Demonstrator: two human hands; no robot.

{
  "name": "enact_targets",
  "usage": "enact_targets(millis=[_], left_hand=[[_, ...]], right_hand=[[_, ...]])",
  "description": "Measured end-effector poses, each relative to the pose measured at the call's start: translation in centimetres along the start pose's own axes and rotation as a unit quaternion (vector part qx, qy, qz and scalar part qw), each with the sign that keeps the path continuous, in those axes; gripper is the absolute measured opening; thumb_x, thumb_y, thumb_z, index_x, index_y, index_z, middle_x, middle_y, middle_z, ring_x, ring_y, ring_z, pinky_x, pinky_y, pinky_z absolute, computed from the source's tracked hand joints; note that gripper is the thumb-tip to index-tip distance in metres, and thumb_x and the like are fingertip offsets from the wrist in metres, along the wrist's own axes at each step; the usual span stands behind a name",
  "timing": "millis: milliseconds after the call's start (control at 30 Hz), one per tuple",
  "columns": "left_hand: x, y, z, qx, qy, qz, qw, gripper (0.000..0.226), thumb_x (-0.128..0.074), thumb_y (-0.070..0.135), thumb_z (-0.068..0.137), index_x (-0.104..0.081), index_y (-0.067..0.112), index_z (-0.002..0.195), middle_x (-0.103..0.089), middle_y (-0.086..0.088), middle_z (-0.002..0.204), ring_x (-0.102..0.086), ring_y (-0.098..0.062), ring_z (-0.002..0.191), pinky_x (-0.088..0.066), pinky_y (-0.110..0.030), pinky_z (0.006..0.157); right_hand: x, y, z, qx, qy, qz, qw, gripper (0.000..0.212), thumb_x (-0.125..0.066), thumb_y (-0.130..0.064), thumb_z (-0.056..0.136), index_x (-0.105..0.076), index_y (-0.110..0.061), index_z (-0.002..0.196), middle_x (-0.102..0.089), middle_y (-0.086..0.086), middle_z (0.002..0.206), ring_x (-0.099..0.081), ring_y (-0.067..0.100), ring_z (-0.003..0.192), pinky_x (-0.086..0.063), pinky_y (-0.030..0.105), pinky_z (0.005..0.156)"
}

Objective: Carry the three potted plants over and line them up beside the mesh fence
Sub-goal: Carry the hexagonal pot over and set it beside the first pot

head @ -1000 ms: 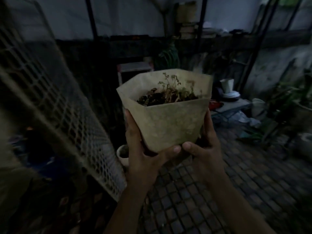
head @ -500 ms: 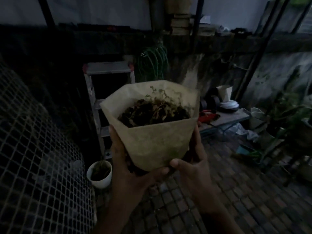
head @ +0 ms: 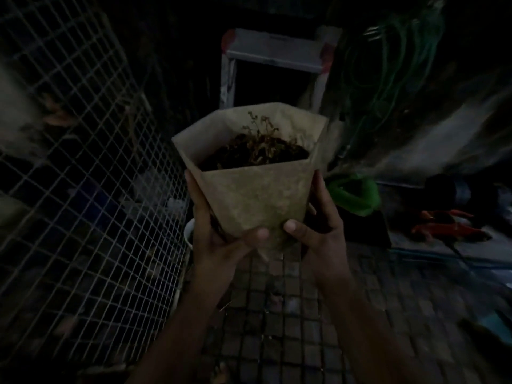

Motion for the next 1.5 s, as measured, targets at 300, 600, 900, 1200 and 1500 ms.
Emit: enact_targets(millis=[300,600,900,1200,1500], left_hand=[[-0.3,-8.0,4.4,0.010,0.167,0.038,0.985,0.134,-0.095,0.029,0.062,-0.007,0.045,0.161,-0.028,0.001,0.171,-0.042,-0.024,0.151,-0.048,-0.060,0.111],[0.6,-24.0,4.5,0.042,0.333,0.036,0.941,0.152,-0.101,0.031,0.048,-0.005,0.015,0.166,-0.041,-0.009,0.164,-0.062,-0.003,0.129,-0.058,-0.022,0.090],[10.6,-52.3,-4.7,0.065,0.374,0.083,0.921,0.154,-0.102,0.037,0.042,-0.012,0.017,0.165,-0.037,-0.008,0.167,-0.056,-0.011,0.139,-0.058,-0.025,0.093],[23.1,-75.3,-13.4,0.057,0.366,0.123,0.921,0.142,-0.097,0.031,0.055,-0.009,0.029,0.166,-0.032,-0.003,0.169,-0.050,-0.018,0.145,-0.060,-0.031,0.094],[29.1,-85.6,-13.6,0.019,0.348,0.171,0.922,0.145,-0.096,0.032,0.054,-0.002,0.044,0.163,-0.027,0.013,0.170,-0.043,-0.003,0.148,-0.054,-0.016,0.099]], right_hand=[[2.9,10.0,9.7,-0.089,-0.132,0.042,0.986,0.104,-0.084,-0.008,0.067,-0.036,-0.048,0.150,-0.051,-0.012,0.153,-0.051,0.020,0.141,-0.055,0.042,0.097],[7.0,28.2,14.9,-0.243,-0.286,0.041,0.926,0.100,-0.097,-0.041,0.059,-0.046,-0.039,0.146,-0.050,0.003,0.155,-0.047,0.032,0.143,-0.055,0.052,0.096],[13.7,58.3,5.6,-0.358,-0.305,0.029,0.882,0.111,-0.098,-0.044,0.053,-0.045,-0.026,0.149,-0.061,-0.004,0.143,-0.055,0.024,0.136,-0.059,0.036,0.086],[16.1,83.9,-4.5,-0.399,-0.304,0.080,0.861,0.079,-0.097,-0.015,0.053,-0.059,-0.026,0.121,-0.078,-0.012,0.104,-0.074,0.008,0.097,-0.060,0.035,0.072],[14.5,97.2,-4.6,-0.324,-0.338,0.068,0.881,0.090,-0.077,0.002,0.050,-0.050,-0.022,0.133,-0.070,0.006,0.122,-0.063,0.031,0.116,-0.058,0.041,0.080]])
Point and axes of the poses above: each hand's wrist, its own z-axis towards the middle knuckle, its own x-axis out of the back of the hand, y = z × x, the point moved 2 cm from there along z, towards the middle knuckle
